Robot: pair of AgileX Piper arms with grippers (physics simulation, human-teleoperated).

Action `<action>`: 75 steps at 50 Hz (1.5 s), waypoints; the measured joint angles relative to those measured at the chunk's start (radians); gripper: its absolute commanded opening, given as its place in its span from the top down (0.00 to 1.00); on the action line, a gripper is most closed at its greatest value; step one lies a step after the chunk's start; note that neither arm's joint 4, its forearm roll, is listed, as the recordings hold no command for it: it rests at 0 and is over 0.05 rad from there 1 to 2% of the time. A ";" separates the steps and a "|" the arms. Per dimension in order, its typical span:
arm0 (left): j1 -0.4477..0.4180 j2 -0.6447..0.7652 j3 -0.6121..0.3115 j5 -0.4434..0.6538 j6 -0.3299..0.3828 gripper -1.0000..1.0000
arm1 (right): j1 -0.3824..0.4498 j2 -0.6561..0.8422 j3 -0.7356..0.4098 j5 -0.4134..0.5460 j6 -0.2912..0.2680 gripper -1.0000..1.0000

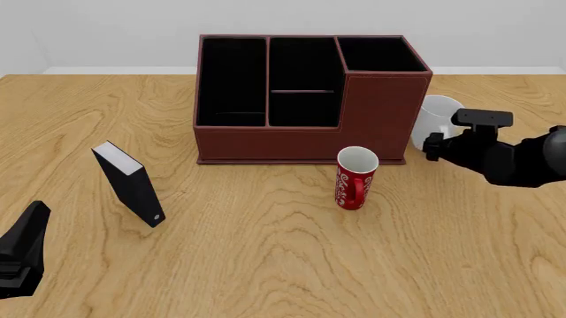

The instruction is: Pick up the white mug and place it to the right of the caddy.

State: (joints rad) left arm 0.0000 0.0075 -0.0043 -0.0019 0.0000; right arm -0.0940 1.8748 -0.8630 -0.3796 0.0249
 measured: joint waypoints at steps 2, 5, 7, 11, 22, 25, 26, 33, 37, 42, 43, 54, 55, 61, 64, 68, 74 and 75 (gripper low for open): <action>0.000 0.000 0.000 0.000 0.000 0.00 | 0.000 -0.005 0.004 -0.001 0.000 0.00; 0.000 0.000 0.000 0.000 0.000 0.00 | 0.001 -0.013 0.008 -0.001 0.000 0.00; 0.000 0.000 0.000 0.000 0.000 0.00 | 0.001 -0.019 0.012 0.000 0.000 0.00; 0.000 0.000 0.000 0.000 0.000 0.00 | 0.000 -0.031 0.019 0.000 0.000 0.00; 0.000 0.000 0.000 0.000 0.000 0.00 | 0.002 -0.069 0.038 0.003 -0.001 0.00; 0.000 0.000 0.000 0.000 0.000 0.00 | 0.004 -0.080 0.044 0.004 -0.002 0.00; 0.000 0.000 0.000 0.000 0.000 0.00 | 0.004 -0.084 0.047 0.004 -0.002 0.00; 0.000 0.000 0.000 0.000 0.000 0.00 | 0.007 -0.120 0.062 0.012 -0.003 0.00; 0.000 0.000 0.000 0.000 0.000 0.00 | 0.008 -0.137 0.069 0.015 -0.004 0.00; 0.000 0.000 0.000 0.000 0.000 0.00 | 0.009 -0.156 0.078 0.018 -0.005 0.00; 0.000 0.000 0.000 0.000 0.000 0.00 | 0.009 -0.161 0.080 0.019 -0.005 0.00; 0.000 0.000 0.000 0.000 0.000 0.00 | 0.009 -0.208 0.096 0.031 -0.009 0.00; 0.000 0.000 0.000 0.000 0.000 0.00 | 0.009 -0.212 0.097 0.033 -0.010 0.00; 0.000 0.000 0.000 0.000 0.000 0.00 | 0.011 -0.238 0.102 0.043 -0.012 0.00; 0.000 0.000 0.000 0.000 0.000 0.00 | 0.012 -0.250 0.104 0.048 -0.015 0.00; 0.000 0.000 0.000 0.000 0.000 0.00 | 0.012 -0.265 0.104 0.056 -0.019 0.00; 0.000 0.000 0.000 0.000 0.000 0.00 | 0.011 -0.283 0.105 0.064 -0.022 0.00; 0.000 0.000 0.000 0.000 0.000 0.00 | 0.011 -0.285 0.106 0.064 -0.023 0.00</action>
State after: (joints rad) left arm 0.0000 0.0075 -0.0043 -0.0019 0.0000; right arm -0.0826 1.5897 -0.7572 -0.3152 0.0022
